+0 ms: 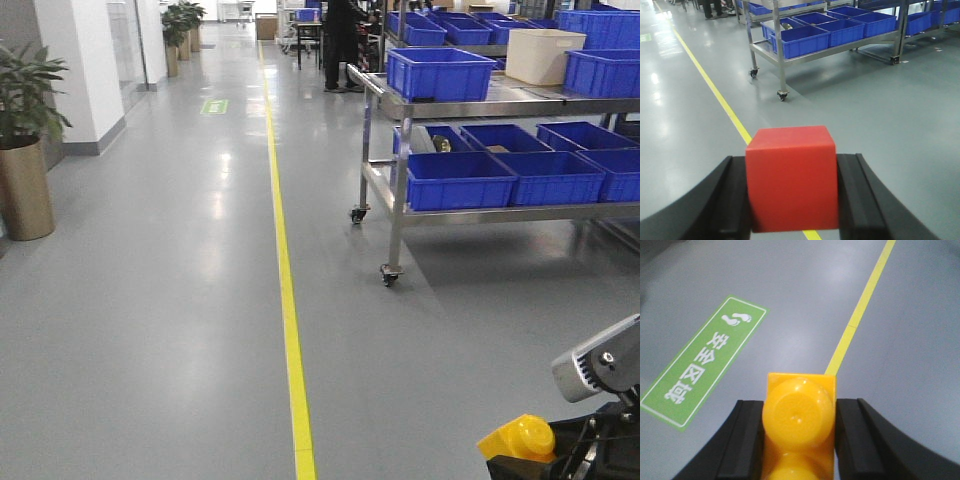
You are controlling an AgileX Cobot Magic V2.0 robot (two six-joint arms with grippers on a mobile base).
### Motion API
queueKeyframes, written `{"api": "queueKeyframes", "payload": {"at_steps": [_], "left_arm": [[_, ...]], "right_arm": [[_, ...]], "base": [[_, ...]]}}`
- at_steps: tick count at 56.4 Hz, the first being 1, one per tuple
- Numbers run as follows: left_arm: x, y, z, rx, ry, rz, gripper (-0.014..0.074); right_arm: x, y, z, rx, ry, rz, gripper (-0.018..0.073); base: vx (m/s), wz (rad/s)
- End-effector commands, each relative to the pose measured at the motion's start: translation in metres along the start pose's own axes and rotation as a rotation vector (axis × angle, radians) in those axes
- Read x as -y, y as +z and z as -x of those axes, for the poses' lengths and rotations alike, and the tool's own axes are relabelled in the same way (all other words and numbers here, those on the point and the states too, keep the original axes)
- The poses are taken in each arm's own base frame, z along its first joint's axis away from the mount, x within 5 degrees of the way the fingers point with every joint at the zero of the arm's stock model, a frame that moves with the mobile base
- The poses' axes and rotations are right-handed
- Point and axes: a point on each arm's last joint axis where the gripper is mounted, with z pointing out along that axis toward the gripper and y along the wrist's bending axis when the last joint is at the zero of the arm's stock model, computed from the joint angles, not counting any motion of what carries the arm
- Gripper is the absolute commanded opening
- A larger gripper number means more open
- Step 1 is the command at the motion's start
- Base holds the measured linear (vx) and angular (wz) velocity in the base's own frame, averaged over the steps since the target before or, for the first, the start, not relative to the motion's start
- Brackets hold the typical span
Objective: Pick red and yellow blocks into blue bin
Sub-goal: 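Drive the base away from the conveyor table holding both blocks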
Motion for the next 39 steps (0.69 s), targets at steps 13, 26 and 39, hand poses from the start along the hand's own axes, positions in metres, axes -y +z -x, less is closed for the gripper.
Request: {"api": "queueKeyframes", "payload": {"at_steps": [13,26,39], "left_arm": [[-0.0012,-0.0005,0.0144,0.091,-0.01,0.002,0.0286],[-0.0012,-0.0005,0.0145,0.092,-0.01,0.002,0.0286],[-0.0012,-0.0005,0.0145,0.092,-0.01,0.002,0.0286]], "right_arm": [[0.0016,-0.0086,0.0135,0.096,-0.01,-0.029,0.0256],[0.0016,-0.0086,0.0135,0.096,-0.01,-0.029,0.0256],[0.0016,-0.0086,0.0135,0.096,-0.01,-0.029,0.0256]], "base": [[0.4,-0.22],[0.42,-0.24],[0.42,-0.22]]}}
